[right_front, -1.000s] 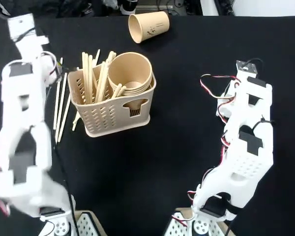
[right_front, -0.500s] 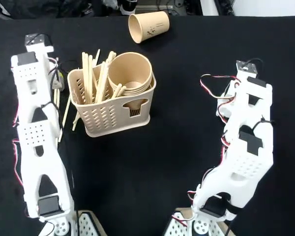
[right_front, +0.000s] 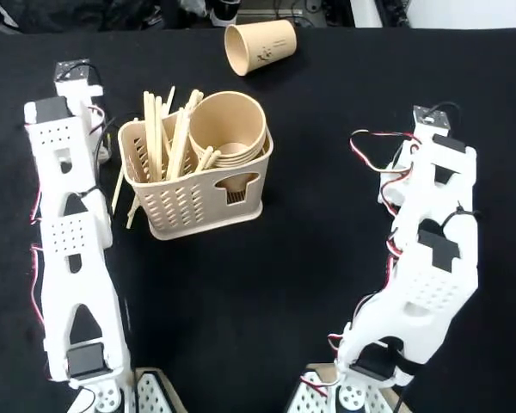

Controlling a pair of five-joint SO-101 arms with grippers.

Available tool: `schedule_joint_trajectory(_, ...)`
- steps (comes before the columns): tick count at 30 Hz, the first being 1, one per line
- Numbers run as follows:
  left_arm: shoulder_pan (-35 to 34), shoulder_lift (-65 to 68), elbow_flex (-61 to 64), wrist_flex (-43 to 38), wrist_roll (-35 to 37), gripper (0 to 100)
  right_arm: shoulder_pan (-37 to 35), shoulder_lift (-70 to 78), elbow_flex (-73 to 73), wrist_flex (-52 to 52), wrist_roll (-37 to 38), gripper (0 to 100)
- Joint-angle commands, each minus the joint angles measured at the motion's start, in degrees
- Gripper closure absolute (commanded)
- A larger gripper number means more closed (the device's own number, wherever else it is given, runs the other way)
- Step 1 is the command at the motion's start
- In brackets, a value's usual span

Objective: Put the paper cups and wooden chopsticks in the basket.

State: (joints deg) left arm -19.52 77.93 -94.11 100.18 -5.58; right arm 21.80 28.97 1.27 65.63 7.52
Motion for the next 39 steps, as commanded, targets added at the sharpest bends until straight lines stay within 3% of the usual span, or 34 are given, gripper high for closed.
schedule_joint_trajectory(1,-1.19,-5.45,-0.22,0.97,5.01,97,0.09,-1.36,0.04,-0.18,0.35,98.6)
schedule_joint_trajectory(7,-1.01,-18.73,6.11,1.32,8.88,97,0.09,-1.36,-0.04,-0.53,0.26,98.6)
schedule_joint_trajectory(20,6.46,-68.57,51.12,-1.32,9.93,97,0.0,-1.36,-0.13,-0.62,0.35,98.6)
schedule_joint_trajectory(23,7.08,-80.44,67.38,-9.85,9.93,97,0.0,-1.36,-0.13,-0.44,0.35,98.6)
schedule_joint_trajectory(31,7.16,-114.46,111.69,-42.02,8.62,97,0.0,-1.36,-0.13,-0.44,0.44,98.6)
schedule_joint_trajectory(35,6.64,-128.44,125.05,-54.07,8.53,97,0.0,-1.36,-0.13,-0.44,0.44,98.6)
schedule_joint_trajectory(39,5.41,-126.86,127.52,-55.91,5.45,97,0.0,-1.36,-0.13,-0.35,0.44,98.6)
